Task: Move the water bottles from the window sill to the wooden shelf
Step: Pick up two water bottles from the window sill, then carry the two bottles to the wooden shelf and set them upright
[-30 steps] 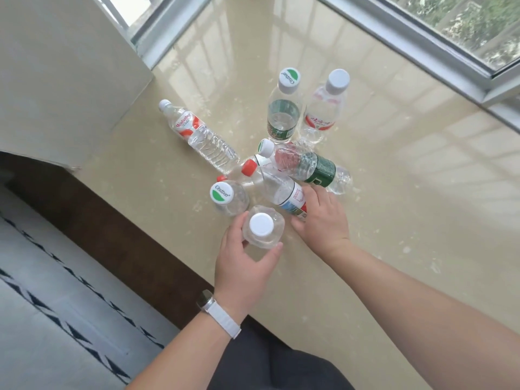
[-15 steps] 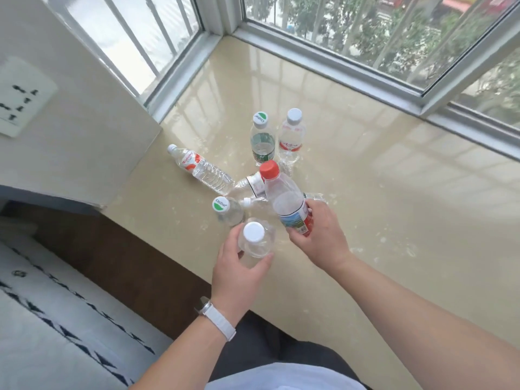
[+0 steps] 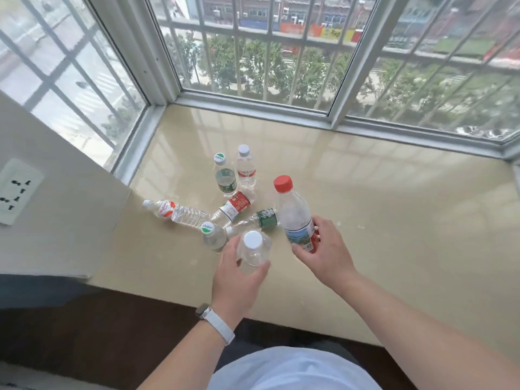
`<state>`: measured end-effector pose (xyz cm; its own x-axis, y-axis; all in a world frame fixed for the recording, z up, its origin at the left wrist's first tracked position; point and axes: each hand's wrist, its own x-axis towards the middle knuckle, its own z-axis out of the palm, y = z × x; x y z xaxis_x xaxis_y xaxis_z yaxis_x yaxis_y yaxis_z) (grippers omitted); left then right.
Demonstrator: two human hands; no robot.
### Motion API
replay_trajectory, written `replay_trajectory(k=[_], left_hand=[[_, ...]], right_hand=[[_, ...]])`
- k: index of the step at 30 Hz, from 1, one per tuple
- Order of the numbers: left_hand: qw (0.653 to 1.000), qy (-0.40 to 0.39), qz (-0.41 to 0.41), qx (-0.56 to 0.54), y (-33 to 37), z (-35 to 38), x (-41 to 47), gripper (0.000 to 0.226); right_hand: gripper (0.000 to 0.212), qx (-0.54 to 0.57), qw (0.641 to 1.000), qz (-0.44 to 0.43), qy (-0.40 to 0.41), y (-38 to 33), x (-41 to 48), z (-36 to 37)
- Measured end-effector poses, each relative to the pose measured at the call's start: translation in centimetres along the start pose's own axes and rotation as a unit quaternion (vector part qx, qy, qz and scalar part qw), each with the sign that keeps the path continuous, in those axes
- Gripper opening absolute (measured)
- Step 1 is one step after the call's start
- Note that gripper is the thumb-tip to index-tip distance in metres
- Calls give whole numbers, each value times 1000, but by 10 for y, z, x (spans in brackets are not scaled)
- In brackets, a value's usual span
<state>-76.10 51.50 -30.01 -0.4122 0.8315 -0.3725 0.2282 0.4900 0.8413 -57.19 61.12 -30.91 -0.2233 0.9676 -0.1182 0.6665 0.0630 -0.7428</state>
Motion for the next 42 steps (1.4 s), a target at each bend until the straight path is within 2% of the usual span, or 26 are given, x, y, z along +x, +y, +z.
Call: replay_trajectory(k=[8,12,15,19,23,32,42], left_hand=[[986,-96,135,30,25,18,-5,69],[970,-178,159,36,50,43,-27,73],[954,-226,194,42,65,70,-50,62],[928,-284,235,60,87,118,-84,60],[898,-341,269,71,106,177,-128,61],[834,-432,329,100,147,323,-267,51],[749,-520,396,107,179,447,-415,52]], right_hand=[[56,48,983,77,162,-5,-69,-30],[62,62,966,104,229,0,-113,-60],[61,67,950,119,282,12,-143,-87],[59,95,915,147,363,39,-191,-125],[58,110,889,169,412,75,-246,-169],[58,169,802,191,540,175,-382,-279],[56,178,724,209,633,249,-525,-357]])
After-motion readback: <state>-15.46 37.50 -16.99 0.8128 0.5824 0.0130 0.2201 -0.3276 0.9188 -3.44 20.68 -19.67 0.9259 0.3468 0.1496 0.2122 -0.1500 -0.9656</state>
